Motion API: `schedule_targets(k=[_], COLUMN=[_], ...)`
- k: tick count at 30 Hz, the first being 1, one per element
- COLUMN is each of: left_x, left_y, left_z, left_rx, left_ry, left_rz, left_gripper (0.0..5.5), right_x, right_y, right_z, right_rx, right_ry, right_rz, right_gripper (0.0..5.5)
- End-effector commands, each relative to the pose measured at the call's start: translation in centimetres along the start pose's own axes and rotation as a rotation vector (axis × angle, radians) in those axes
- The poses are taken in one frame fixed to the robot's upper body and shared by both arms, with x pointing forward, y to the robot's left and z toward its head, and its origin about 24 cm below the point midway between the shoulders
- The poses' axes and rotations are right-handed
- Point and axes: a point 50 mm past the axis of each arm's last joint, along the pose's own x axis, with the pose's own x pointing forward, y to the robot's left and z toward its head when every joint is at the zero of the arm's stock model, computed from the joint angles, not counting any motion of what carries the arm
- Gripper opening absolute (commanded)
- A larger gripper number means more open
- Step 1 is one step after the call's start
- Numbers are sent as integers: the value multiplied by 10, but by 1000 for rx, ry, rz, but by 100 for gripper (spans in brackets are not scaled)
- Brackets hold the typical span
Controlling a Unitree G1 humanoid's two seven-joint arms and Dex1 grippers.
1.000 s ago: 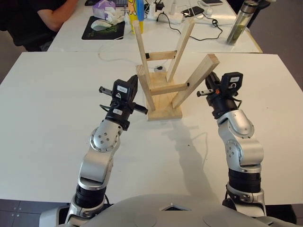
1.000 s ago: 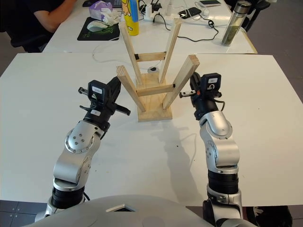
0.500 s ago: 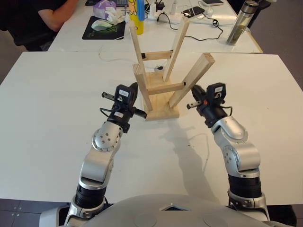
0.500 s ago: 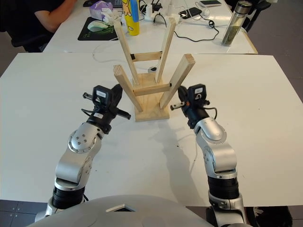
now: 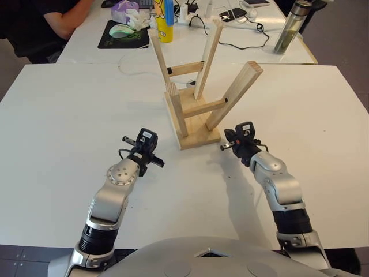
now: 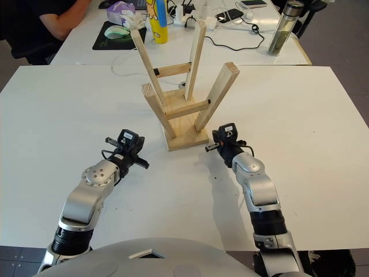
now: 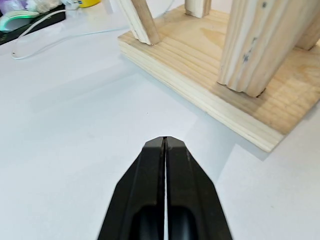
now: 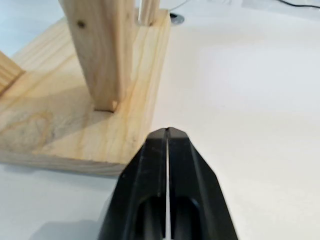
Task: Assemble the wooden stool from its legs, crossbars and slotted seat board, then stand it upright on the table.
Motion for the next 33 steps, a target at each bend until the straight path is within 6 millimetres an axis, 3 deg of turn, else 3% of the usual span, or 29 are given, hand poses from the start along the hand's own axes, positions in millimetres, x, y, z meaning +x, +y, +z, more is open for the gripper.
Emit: schedule_targets(k=[1,6,9,14,19,28,33], left_x=[-3,-13,-13,-7,5,26,30], left_y=[-8,-1,-7,-17,-17,-22,-25], left_z=[-2,-9,0,19,36,10,-12], left_rx=[17,57,18,-13,-66,-36,-58], left_ry=[50,125,52,-68,-185,-26,101], left_rz=[-185,-357,-451,-469,-368,-257,-243], left_gripper=[3,3,3,3,3,3,3], right_x=[-1,-9,-10,-9,-9,-7,-23], right_y=[20,29,31,38,43,46,11], right_z=[-7,-10,-12,-11,-11,-1,17], right_rx=[6,-2,6,7,15,5,37], right_ry=[35,55,62,58,55,30,-17], right_rz=[118,171,184,233,279,342,308], right_gripper=[0,0,0,0,0,0,0])
